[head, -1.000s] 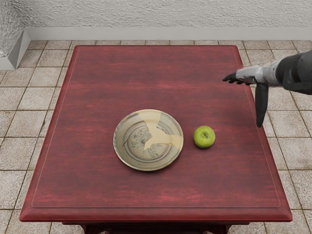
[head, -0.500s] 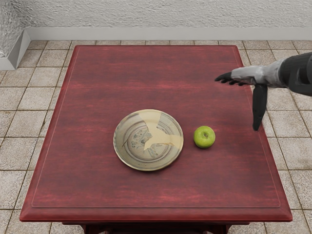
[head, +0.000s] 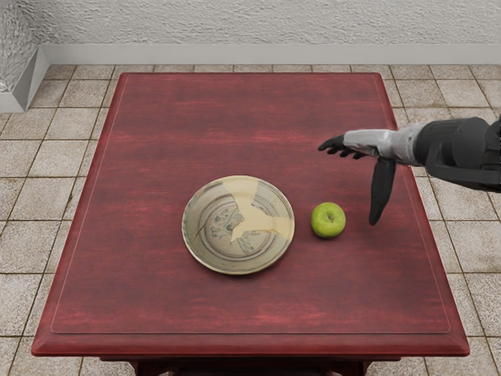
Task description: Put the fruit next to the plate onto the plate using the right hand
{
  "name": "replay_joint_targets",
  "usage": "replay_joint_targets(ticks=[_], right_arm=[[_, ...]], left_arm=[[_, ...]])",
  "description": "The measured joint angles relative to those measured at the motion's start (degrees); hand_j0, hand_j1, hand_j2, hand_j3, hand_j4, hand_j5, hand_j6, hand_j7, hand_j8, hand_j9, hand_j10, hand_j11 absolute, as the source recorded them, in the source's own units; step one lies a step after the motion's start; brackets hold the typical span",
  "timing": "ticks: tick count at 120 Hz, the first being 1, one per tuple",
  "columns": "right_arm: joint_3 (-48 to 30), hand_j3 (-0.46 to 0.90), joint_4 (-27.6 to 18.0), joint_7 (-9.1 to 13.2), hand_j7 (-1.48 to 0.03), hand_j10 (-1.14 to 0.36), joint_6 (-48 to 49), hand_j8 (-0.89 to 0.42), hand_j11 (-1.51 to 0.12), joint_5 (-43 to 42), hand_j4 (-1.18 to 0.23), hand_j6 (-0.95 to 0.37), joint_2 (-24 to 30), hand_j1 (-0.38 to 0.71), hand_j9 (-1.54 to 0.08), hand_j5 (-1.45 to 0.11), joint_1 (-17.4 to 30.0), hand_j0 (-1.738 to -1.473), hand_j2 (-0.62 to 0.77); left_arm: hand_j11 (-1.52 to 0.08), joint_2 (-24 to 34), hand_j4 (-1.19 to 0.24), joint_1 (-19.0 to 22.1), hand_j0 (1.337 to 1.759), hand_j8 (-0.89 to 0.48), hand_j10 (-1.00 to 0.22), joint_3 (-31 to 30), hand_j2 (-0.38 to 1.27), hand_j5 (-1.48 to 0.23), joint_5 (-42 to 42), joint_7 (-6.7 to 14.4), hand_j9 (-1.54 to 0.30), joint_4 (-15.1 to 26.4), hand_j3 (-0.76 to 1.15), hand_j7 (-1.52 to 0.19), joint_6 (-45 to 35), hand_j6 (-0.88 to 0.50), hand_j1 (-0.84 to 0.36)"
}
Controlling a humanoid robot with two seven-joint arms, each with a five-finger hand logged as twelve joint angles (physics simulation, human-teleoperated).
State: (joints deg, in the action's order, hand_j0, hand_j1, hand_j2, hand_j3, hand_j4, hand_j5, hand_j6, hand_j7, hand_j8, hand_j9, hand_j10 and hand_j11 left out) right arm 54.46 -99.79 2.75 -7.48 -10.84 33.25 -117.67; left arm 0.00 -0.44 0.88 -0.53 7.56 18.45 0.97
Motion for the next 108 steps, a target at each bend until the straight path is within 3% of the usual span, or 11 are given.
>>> replay_joint_targets(ticks=[55, 108], right_arm=[[-5.5, 0.0, -0.2, 0.0, -0.17, -0.13, -2.2, -0.13, -0.17, -0.1, -0.13, -0.13, 1.3, -0.19, -0.17, -0.17, 8.2, -1.658, -0.03], [-10.2, 0.0, -0.2, 0.0, -0.18, -0.13, -10.5, -0.14, -0.18, -0.2, -0.13, -0.14, 0.3, -0.19, -0.18, -0.18, 17.1, -1.658, -0.03]], left_arm=[[0.0, 0.0, 0.0, 0.0, 1.658, 0.0, 0.0, 0.0, 0.0, 0.0, 0.0, 0.0, 0.0, 0.0, 0.0, 0.0, 0.0, 0.0, 0.35], [0.0, 0.0, 0.0, 0.0, 1.658, 0.0, 0.0, 0.0, 0.0, 0.0, 0.0, 0.0, 0.0, 0.0, 0.0, 0.0, 0.0, 0.0, 0.35]])
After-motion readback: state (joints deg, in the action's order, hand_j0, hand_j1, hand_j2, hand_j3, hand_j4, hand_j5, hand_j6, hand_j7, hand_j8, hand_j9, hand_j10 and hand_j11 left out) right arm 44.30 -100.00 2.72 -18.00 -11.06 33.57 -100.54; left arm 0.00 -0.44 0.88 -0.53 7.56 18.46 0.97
